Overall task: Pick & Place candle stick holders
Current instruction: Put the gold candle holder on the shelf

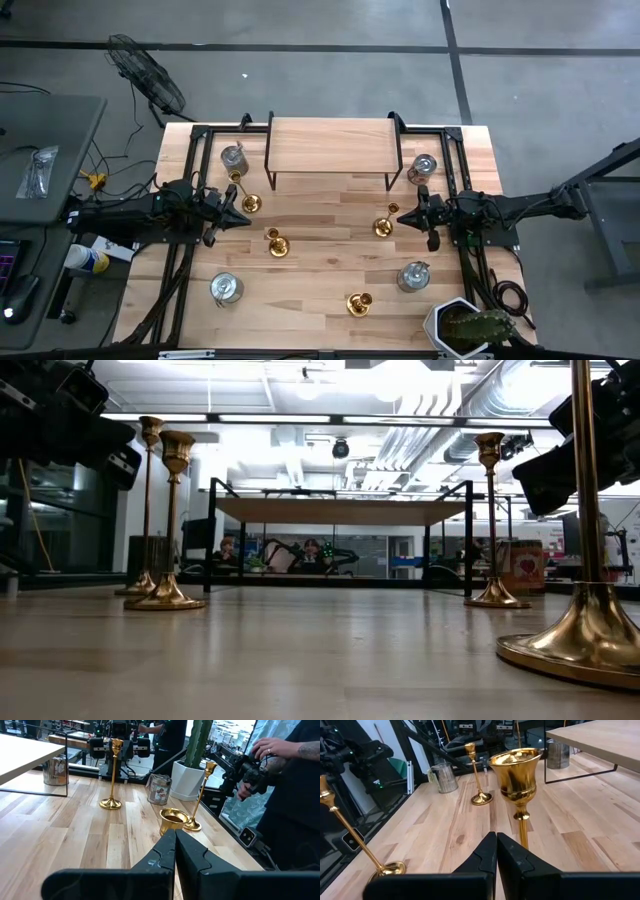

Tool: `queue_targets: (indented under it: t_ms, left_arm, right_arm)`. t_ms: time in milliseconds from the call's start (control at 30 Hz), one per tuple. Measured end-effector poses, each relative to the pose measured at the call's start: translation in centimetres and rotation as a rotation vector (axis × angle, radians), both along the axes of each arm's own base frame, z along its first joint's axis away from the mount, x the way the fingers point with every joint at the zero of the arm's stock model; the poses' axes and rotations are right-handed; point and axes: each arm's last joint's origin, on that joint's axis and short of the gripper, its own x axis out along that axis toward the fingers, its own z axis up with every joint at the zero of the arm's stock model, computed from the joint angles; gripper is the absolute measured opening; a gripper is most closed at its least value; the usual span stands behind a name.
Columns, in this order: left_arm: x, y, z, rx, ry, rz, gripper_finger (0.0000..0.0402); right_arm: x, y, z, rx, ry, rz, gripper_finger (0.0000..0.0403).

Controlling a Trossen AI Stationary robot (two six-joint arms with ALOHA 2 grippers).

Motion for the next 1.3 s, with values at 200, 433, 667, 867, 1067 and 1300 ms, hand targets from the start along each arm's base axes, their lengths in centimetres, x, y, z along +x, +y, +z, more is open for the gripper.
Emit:
queue_targets:
  t_ms: [200,433,667,867,1067,1300]
  left_arm:
    - [0.0,0.0,0.0,0.000,0.001,0.000,0.0000]
    - [0.0,0.0,0.0,0.000,0.000,0.000,0.0000]
    - [0.0,0.0,0.0,0.000,0.000,0.000,0.0000]
    - [0.0,0.0,0.0,0.000,0.000,0.000,0.0000]
    - [0.0,0.0,0.0,0.000,0.000,0.000,0.0000]
    - [0.0,0.0,0.0,0.000,0.000,0.000,0.0000]
  right_arm:
    - [0.2,0.0,-0.5,-0.013,0.054,-0.002,0.0030]
    - [0.5,-0.4,-1.0,-0.035,0.105,-0.101,0.0127]
    - [0.7,-0.7,-1.3,-0.035,0.142,-0.115,0.0192]
    - [1.2,-0.7,-1.0,-0.036,0.105,-0.107,0.0196]
    - [1.6,-0.7,-1.3,-0.038,0.139,-0.098,0.0197]
    - [2.3,-0.7,-0.8,-0.045,0.102,-0.100,0.0197]
